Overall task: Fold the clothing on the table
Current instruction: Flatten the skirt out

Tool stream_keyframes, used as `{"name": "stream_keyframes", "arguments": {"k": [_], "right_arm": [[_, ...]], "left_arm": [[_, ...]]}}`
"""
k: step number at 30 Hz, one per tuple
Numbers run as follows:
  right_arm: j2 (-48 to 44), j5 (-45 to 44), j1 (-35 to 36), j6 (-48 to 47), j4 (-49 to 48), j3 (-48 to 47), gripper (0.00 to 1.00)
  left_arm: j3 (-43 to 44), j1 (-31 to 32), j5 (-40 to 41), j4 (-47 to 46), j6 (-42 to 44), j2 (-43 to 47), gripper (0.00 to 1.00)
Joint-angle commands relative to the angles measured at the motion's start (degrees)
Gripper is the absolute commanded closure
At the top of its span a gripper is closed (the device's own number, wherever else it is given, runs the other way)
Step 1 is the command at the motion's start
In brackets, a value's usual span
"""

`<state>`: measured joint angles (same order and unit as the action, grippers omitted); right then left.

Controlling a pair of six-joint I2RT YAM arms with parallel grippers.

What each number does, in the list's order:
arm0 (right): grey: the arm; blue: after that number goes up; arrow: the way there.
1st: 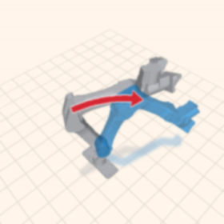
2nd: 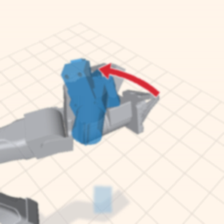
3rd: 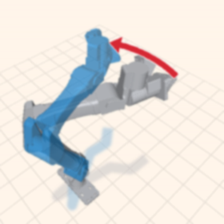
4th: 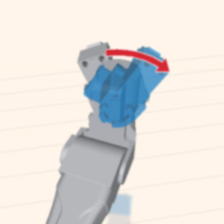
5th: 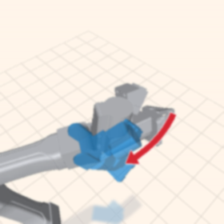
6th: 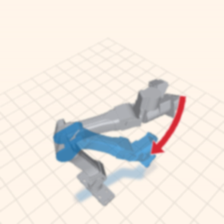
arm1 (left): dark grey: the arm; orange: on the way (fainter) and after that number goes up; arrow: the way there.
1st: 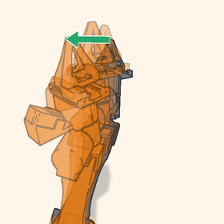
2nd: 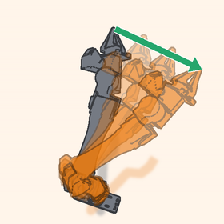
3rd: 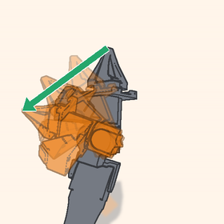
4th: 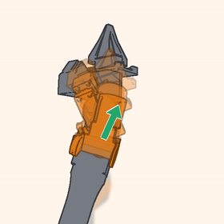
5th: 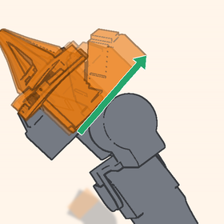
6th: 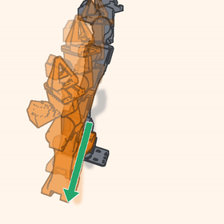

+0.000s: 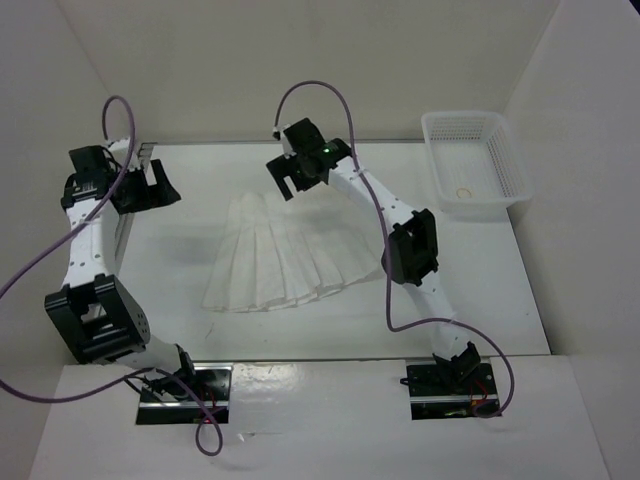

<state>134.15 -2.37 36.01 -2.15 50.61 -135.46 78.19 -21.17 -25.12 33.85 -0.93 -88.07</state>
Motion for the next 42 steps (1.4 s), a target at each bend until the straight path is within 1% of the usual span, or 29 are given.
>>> {"name": "stream_keyframes", "arguments": {"k": [1, 4, 6, 11, 17, 23, 29, 35, 39, 40, 42], "right_arm": [[6.72, -5.18, 1.96, 4.61, -0.08, -8.82, 0.00], [12.97, -8.51, 2.49, 5.93, 0.72, -14.81, 0.00], [16.56, -10.45, 2.49, 6.72, 1.25, -17.02, 0.00], [21.32, -12.31, 2.49, 7.34, 1.25, -23.35, 0.00], [26.59, -12.31, 2.49, 7.34, 2.47, -26.08, 0.00], [27.92, -12.31, 2.49, 7.34, 5.37, -26.08, 0.00], [25.56, -10.20, 1.96, 7.95, 5.90, -17.84, 0.00], [20.11, -6.51, 0.82, 7.95, 2.22, -7.03, 0.00], [16.59, -5.89, -0.50, 7.95, -0.42, 2.55, 0.00], [14.50, -5.89, -1.11, 7.95, -1.99, 4.48, 0.00], [12.29, -5.89, -1.64, 8.48, -3.76, 10.46, 0.00]], "left_arm": [[-2.43, -2.29, 1.57, 0.95, -1.01, 5.00, 0.00], [-5.50, -4.49, 3.50, 2.10, -0.39, 8.60, 0.00], [-7.69, -5.54, 3.50, 2.71, 1.01, 11.41, 0.00], [-10.07, -6.87, 4.64, 3.95, 2.15, 15.65, 0.00], [-11.40, -8.01, 4.65, 5.61, 2.69, 18.63, 0.00], [-12.45, -8.01, 5.17, 6.14, 3.21, 19.25, 0.00], [-12.98, -8.54, 4.65, 6.14, 3.74, 20.31, 0.00], [-12.98, -8.54, 4.65, 7.20, 4.27, 20.31, 0.00], [-12.98, -8.54, 4.12, 7.73, 4.80, 20.84, 0.00], [-12.98, -8.54, 4.12, 7.73, 4.80, 20.84, 0.00], [-12.98, -8.54, 4.12, 7.73, 4.80, 20.84, 0.00]]}}
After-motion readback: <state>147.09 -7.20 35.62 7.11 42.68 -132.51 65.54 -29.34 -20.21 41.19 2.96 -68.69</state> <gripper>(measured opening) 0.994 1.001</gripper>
